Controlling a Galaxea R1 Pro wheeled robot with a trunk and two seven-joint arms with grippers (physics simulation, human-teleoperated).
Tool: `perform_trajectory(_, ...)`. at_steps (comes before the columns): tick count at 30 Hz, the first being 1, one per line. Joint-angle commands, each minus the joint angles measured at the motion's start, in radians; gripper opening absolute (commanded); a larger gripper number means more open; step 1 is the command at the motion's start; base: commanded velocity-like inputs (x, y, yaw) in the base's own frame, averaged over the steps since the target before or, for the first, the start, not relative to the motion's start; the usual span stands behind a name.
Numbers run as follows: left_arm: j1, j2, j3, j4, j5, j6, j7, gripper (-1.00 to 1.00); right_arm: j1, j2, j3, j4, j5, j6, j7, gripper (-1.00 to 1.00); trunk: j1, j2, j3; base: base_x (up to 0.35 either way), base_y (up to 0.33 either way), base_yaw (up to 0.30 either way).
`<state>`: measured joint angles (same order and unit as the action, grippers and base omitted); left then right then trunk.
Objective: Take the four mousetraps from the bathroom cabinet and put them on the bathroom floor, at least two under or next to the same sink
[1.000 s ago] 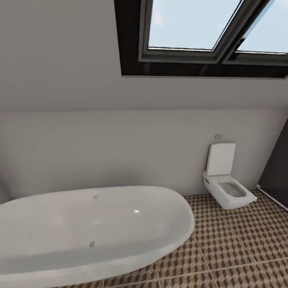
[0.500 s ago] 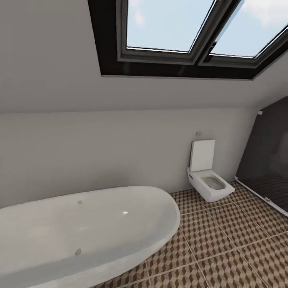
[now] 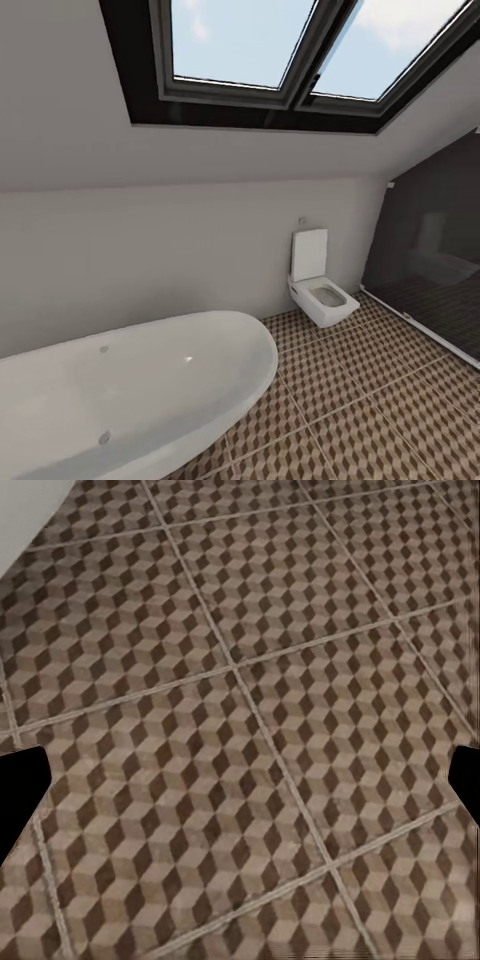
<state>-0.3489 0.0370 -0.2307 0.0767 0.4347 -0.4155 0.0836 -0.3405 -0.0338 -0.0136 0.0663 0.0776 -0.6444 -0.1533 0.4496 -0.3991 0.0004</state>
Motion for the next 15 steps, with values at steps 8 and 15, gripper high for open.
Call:
perform_trajectory(8, -0.001, 0.000, -0.009, 0.003, 0.004, -0.005, 0.002, 1.00, -0.002, 0.000, -0.001, 0.004, 0.008, -0.005, -0.006, 1.00, 0.000, -0.001, 0.000, 0.000, 0.000, -0.264)
perform_trajectory(15, -0.001, 0.001, -0.009, 0.003, 0.004, -0.005, 0.002, 1.00, -0.002, 0.000, -0.001, 0.004, 0.008, -0.005, -0.006, 1.00, 0.000, -0.001, 0.000, 0.000, 0.000, -0.264)
